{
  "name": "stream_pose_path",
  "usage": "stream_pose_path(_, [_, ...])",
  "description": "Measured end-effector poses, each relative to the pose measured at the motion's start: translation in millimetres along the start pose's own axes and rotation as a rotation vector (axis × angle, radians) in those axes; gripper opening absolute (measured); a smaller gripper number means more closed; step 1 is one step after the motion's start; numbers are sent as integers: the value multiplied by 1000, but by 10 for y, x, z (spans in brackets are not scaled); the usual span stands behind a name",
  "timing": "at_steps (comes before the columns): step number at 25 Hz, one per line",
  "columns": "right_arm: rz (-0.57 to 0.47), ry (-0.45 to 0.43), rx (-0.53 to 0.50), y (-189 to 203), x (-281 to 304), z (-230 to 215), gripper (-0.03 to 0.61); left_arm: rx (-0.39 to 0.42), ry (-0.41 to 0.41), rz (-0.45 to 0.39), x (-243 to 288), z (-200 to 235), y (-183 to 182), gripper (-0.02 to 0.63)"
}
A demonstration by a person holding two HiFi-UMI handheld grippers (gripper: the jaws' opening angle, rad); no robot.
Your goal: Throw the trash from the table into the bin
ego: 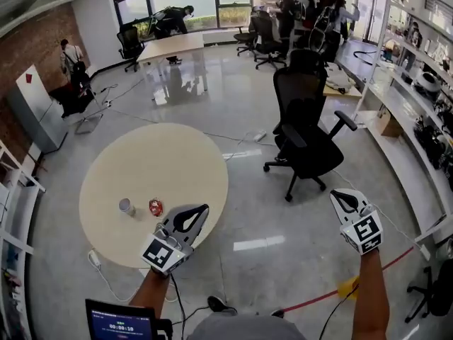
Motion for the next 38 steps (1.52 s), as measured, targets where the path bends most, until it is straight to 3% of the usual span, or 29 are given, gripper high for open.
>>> stream_pose_path(6, [-81,-139,-54,-363,781,575,8,67,-107,-70,-543,257,188,43])
stream_pose_path(12, [-127,-332,-110,-1501,1650,1963,8,78,-238,-47,-1997,791,146,43])
stream_pose_path(23, [-185,-770,-225,-1885,3044,3508,11,51,-495,43,-2697,973,550,43])
stream_pose_path(30, [-107,-1033,-261,-1992,4072,4603,253,-8,-651,91,-2994,1390,737,43])
stream_pose_path(34, [-27,-1155,-344,-1885,4455,5161,327,-69,-714,103,-3063,1527,881,43])
stream_pose_path(38, [50,-1234,-459,-1434,4866,5571,382,-134,-779,126,-2942,1576,1152,43])
Point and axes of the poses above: the fingertips, and each gripper's own axes: x forward along the fingers, z to its left, y out of its underside, the point moved 7 cm from there along -x, backward along the fingers, and after that the axes turned 11 degrees about y, right-handed, at the moved point
